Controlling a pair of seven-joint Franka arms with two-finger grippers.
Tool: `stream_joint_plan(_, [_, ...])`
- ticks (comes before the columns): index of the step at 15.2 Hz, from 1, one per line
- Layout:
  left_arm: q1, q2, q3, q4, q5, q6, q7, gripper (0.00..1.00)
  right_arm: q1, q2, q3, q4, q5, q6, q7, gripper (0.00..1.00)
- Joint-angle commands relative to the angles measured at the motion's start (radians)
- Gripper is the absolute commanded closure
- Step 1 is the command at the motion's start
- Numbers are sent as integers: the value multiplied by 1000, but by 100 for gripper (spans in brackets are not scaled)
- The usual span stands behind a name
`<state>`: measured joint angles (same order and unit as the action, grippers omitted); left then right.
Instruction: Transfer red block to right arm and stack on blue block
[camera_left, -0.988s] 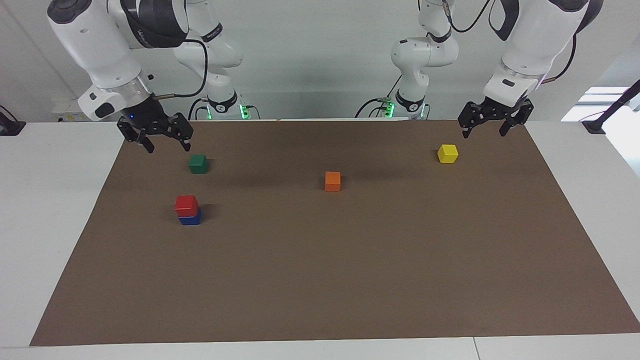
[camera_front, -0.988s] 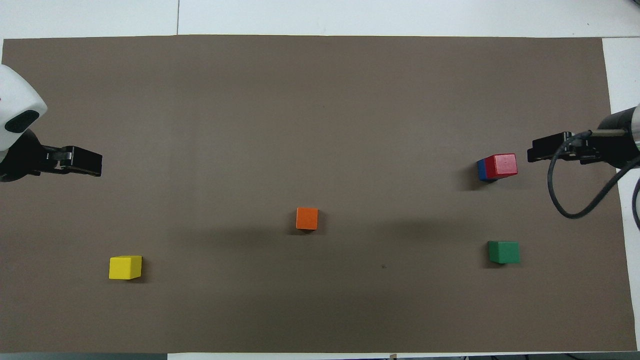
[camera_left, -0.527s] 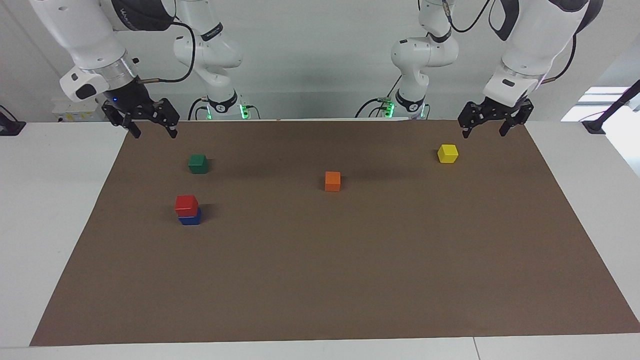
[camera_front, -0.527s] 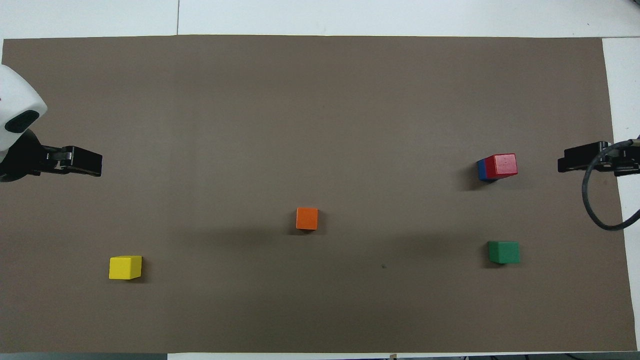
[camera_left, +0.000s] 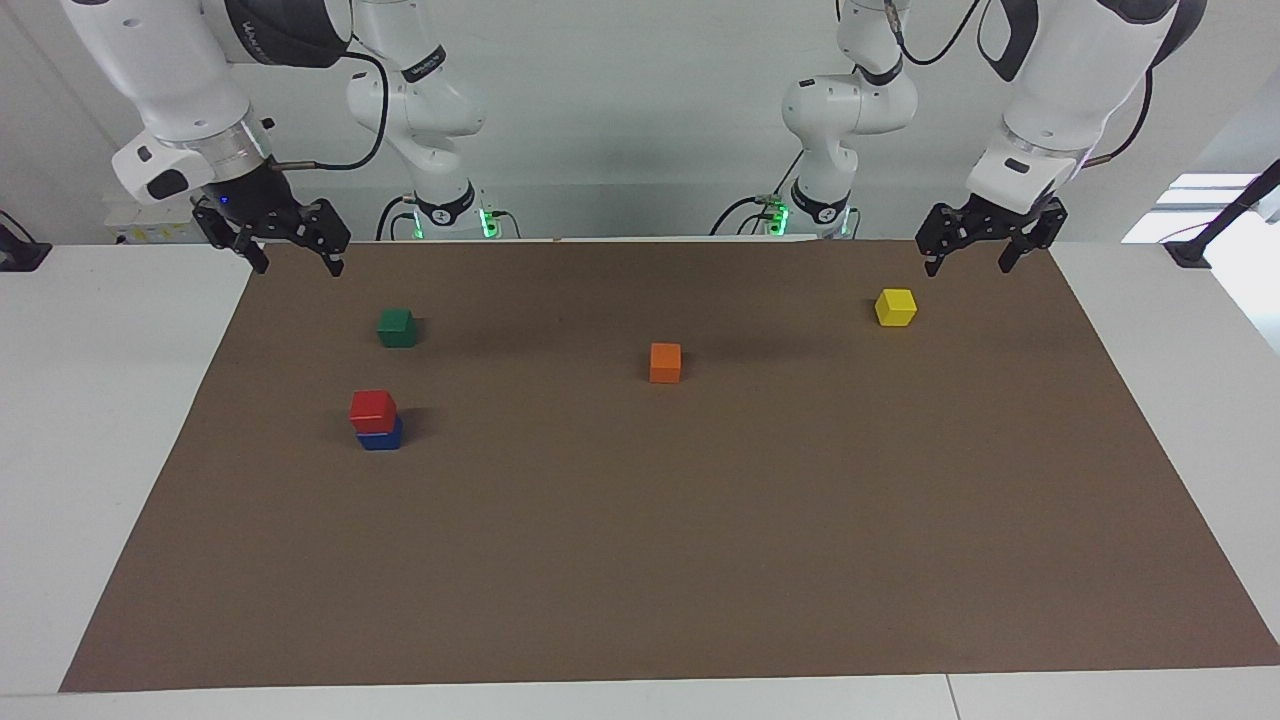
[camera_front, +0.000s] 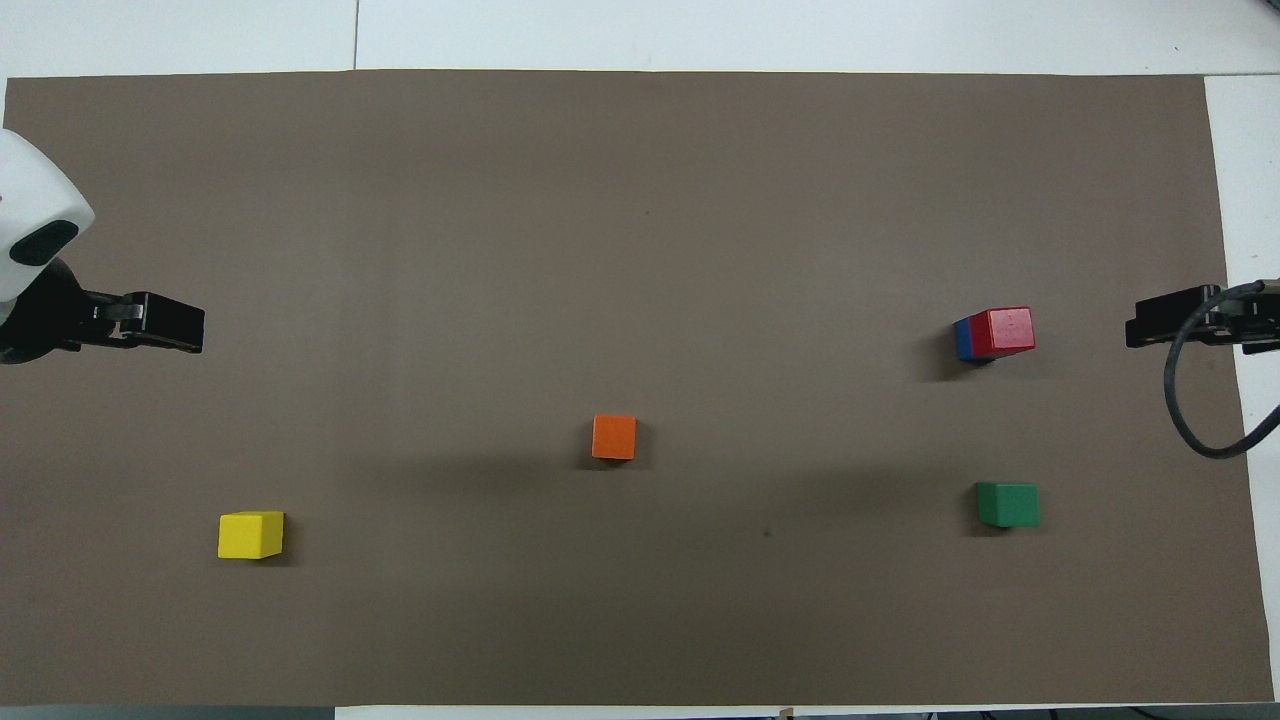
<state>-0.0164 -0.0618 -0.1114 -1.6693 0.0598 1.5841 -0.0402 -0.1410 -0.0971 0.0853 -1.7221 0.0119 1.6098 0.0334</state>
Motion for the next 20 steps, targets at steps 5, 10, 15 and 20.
stream_joint_plan(5, [9,-10,-7,-15,18,5,-3,0,-37,13,7,18,-41,15,-52,0])
stream_joint_plan(10, [9,-12,-7,-15,18,5,-3,0,-35,13,8,18,-44,15,-52,0])
stream_joint_plan(15, [9,-12,-7,-15,18,5,-1,0,-37,11,8,16,-44,13,-53,0])
stream_joint_plan(20, [9,-12,-7,-15,18,5,-1,0,-37,11,8,15,-35,10,-55,0])
